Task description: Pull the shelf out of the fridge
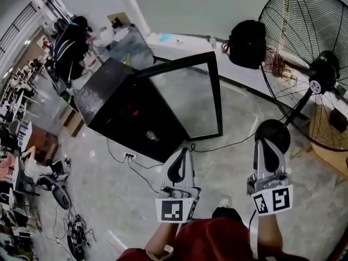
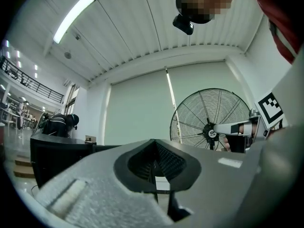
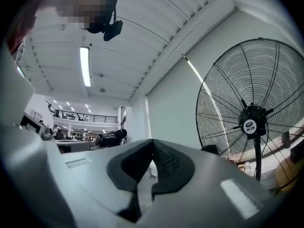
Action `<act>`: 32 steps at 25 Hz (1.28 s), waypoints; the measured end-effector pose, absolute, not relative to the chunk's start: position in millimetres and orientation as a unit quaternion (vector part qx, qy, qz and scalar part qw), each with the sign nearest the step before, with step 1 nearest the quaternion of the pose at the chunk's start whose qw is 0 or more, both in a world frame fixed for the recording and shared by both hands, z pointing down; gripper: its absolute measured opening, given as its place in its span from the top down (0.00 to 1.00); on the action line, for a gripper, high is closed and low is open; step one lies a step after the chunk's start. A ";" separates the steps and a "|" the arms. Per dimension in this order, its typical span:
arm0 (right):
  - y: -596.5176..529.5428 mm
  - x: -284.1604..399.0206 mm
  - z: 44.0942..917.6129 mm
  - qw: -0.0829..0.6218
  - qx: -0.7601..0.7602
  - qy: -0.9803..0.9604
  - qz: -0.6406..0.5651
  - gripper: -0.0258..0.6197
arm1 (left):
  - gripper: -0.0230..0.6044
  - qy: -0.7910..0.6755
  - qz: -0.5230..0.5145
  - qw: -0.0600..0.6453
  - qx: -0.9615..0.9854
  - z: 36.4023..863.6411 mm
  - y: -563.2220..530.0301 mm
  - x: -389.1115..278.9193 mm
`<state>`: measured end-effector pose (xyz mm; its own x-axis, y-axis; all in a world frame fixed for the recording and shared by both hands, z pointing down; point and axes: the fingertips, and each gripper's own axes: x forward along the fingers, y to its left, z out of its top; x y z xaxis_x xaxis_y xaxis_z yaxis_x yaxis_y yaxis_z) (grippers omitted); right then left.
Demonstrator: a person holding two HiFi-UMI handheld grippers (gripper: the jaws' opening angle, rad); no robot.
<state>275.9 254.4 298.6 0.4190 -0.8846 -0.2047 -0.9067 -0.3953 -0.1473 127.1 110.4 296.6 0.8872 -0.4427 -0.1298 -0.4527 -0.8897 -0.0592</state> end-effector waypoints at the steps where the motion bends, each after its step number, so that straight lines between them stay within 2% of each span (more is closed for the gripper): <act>1: 250.3 281.2 298.0 0.118 -0.830 0.542 0.047 0.96 | 0.95 0.236 0.057 0.043 -0.969 296.0 108.1 131.4; 6: 227.9 296.9 298.1 0.115 -0.811 0.572 0.037 0.96 | 0.95 0.274 0.053 0.038 -0.959 295.3 96.8 135.8; 14: 159.3 281.2 299.8 0.113 -0.765 0.634 0.020 0.96 | 0.95 0.343 0.049 0.025 -0.938 301.9 56.1 102.9; 32: -72.6 161.7 286.0 0.076 -0.638 0.766 0.015 0.96 | 0.95 0.488 0.055 0.006 -0.871 307.4 -112.8 -19.2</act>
<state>161.7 -72.6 286.0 -0.1739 -0.9754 -0.1358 -0.9800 0.1850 -0.0739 -19.2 -112.8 307.4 0.5168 -0.8500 -0.1020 -0.8514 -0.5228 0.0434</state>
